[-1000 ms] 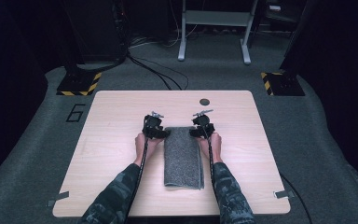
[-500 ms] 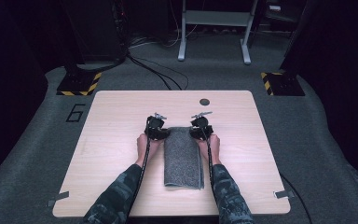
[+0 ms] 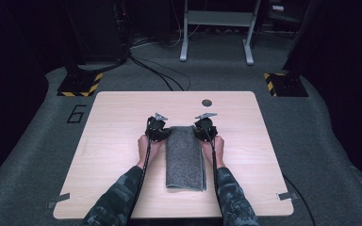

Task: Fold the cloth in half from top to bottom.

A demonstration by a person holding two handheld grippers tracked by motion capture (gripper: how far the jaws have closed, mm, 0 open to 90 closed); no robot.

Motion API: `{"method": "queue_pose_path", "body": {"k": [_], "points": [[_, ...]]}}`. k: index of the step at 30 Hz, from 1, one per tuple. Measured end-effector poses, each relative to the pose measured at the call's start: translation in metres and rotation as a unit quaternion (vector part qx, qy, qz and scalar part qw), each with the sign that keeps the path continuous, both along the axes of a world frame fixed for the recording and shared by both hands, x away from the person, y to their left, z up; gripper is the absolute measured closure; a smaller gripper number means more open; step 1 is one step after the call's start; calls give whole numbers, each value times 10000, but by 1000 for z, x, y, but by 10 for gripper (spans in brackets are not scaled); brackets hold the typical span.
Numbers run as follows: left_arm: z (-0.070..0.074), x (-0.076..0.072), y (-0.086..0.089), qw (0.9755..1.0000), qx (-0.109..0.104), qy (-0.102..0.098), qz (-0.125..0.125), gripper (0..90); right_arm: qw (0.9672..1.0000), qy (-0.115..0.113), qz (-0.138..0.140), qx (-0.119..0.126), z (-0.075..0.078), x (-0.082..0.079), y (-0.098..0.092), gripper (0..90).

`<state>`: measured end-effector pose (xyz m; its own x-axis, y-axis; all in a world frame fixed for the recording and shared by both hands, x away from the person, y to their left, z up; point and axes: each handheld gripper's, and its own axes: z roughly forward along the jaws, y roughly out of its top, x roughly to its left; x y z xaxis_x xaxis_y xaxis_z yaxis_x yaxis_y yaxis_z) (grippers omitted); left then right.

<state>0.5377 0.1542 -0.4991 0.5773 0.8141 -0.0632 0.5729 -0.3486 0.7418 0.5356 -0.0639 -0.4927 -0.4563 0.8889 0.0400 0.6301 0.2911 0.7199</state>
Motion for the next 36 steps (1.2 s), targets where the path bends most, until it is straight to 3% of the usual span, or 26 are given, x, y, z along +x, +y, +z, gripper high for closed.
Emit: {"method": "queue_pose_path", "body": {"k": [14, 17, 22, 28, 36], "points": [[38, -12, -3, 9978, -75, -631, -165, 851, 9983, -570, 53, 103, 30, -14, -7, 860], [48, -12, -2, 9968, 49, -778, -200, 850, 9975, -685, 112, 111, 37, -15, -8, 860], [62, -13, 3, 9954, -67, -944, -177, 850, 9951, -952, 154, 203, 56, -16, -8, 860], [66, -30, 5, 9933, -83, -1105, -327, 850, 9916, -1224, 273, 315, 62, -35, -9, 859], [62, -55, 5, 9908, -113, -1216, -578, 848, 9892, -1361, 472, 277, 58, -62, -14, 857]]}}
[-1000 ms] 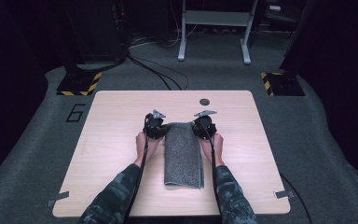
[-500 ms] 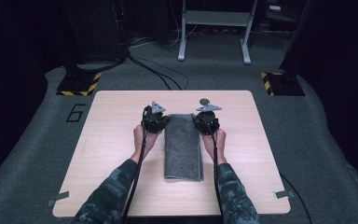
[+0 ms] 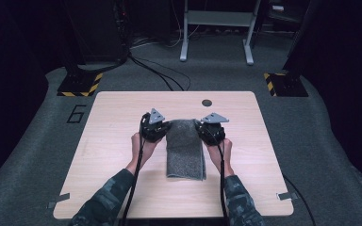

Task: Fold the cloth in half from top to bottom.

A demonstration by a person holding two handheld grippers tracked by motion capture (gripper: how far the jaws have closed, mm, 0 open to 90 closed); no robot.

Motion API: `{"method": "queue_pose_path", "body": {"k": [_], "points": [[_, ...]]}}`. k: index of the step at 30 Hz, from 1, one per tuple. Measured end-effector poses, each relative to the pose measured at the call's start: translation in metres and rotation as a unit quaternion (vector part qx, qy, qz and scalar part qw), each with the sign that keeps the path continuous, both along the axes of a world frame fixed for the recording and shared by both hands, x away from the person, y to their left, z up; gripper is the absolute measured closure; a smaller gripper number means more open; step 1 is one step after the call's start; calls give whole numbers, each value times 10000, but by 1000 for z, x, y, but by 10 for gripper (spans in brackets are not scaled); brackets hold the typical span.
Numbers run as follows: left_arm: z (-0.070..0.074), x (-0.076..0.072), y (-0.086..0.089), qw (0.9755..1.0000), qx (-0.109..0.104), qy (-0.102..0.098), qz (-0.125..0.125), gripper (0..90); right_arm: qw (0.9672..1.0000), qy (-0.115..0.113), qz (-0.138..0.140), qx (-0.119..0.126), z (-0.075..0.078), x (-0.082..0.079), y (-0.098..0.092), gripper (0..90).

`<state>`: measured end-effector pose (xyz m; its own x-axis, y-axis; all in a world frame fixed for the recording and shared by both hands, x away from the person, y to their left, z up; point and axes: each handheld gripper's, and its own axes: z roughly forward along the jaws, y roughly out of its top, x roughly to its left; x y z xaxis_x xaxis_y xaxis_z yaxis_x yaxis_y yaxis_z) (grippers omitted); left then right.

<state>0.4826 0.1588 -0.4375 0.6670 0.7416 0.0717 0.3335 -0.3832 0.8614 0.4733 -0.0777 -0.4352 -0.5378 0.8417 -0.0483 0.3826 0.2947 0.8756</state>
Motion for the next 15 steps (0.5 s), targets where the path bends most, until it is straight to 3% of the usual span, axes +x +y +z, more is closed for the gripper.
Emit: {"method": "queue_pose_path", "body": {"k": [7, 15], "points": [[-8, -12, -2, 9998, 132, -4, -152, 843, 9999, -71, 110, 6, -8, -18, -7, 856], [-17, -28, 0, 9996, 98, 27, -256, 840, 9998, -75, 210, -13, -19, -33, -9, 851]]}}
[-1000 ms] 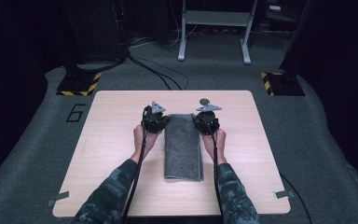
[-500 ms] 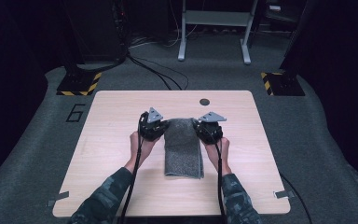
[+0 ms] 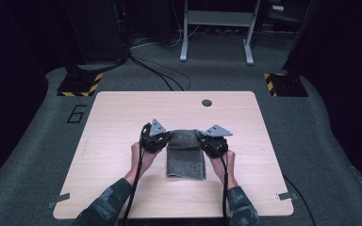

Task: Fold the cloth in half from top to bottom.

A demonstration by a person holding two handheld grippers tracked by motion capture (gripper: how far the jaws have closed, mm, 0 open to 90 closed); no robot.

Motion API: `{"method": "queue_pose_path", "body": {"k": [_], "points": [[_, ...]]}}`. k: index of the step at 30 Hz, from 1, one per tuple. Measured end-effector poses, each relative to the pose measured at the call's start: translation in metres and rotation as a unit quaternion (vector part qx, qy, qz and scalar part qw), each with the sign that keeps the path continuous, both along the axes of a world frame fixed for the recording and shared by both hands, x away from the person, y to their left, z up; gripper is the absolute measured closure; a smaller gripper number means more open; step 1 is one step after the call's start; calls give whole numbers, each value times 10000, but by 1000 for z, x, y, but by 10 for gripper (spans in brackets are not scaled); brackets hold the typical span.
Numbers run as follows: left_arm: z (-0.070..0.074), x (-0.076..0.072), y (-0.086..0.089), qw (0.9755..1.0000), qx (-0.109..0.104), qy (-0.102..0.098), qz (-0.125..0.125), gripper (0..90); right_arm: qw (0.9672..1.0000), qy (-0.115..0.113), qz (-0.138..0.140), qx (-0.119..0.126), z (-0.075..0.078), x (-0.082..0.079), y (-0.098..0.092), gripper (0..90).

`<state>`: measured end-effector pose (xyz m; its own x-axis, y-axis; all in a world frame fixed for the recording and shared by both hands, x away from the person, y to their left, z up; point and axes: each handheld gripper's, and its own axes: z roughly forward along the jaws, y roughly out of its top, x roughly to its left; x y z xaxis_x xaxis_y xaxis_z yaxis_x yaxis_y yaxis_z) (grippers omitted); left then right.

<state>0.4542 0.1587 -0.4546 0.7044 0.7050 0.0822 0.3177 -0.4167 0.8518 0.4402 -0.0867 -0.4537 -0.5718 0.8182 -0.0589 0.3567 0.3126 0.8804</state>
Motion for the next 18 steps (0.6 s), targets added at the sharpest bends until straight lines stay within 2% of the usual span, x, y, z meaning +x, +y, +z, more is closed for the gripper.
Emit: {"method": "queue_pose_path", "body": {"k": [11, 18], "points": [[-17, -28, 0, 9997, 192, 13, -165, 833, 9998, -25, 172, -124, -17, -27, 0, 848], [-33, -40, 0, 9992, 207, 174, -281, 824, 9995, 108, 224, -185, -31, -39, -4, 839]]}}
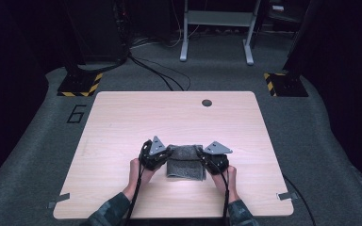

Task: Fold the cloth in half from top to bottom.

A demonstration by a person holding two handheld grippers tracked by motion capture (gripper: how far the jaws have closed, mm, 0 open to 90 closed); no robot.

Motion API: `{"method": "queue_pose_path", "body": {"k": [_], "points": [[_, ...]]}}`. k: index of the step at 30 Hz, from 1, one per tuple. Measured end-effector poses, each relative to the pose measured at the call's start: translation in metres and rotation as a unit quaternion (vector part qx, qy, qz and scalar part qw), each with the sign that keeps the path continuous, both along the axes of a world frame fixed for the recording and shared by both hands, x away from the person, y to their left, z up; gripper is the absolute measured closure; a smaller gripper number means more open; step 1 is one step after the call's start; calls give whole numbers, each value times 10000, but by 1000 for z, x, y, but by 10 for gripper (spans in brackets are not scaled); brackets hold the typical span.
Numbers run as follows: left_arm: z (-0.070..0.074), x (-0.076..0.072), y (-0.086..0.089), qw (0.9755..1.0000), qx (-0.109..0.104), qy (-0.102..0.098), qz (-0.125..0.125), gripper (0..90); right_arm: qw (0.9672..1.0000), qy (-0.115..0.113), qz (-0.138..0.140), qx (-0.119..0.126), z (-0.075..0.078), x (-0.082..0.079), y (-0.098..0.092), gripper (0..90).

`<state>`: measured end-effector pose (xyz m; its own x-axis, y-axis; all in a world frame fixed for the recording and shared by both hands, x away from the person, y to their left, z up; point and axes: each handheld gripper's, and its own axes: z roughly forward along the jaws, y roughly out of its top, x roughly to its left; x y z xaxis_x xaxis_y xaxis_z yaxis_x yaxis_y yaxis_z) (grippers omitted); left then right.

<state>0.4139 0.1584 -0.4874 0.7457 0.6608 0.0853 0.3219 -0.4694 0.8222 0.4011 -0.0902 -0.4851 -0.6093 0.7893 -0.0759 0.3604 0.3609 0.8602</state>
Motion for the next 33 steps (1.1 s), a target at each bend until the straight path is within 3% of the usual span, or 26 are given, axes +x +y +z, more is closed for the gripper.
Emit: {"method": "queue_pose_path", "body": {"k": [6, 11, 14, 17, 21, 24, 27, 30, 33], "points": [[-13, -9, 1, 9990, -10, 382, -212, 751, 9998, 178, 47, -15, -11, -12, -3, 810], [-12, -22, 5, 9978, -84, 580, -309, 520, 9997, 186, 156, 56, -8, -30, -11, 749], [-6, -31, 10, 9979, -203, 537, -288, 419, 9998, 105, 151, 95, -2, -39, -16, 739], [4, -35, 16, 9984, -292, 410, -257, 380, 9995, 10, 151, 260, 9, -45, -21, 728], [13, -25, 21, 9988, -371, 306, -83, 355, 9993, -70, 87, 370, 22, -39, -21, 705], [11, -11, 22, 9984, -358, 435, 100, 352, 9995, 92, 33, 297, 21, -28, -17, 694], [-1, 0, 18, 9966, -188, 783, 147, 327, 9991, 384, 38, 150, 10, -18, -8, 677], [-11, -2, 14, 9955, 46, 940, 56, 314, 9978, 665, 76, -11, -4, -17, -2, 657], [-20, -7, 12, 9950, 250, 969, 12, 303, 9961, 849, 121, -192, -19, -17, 0, 642]]}}
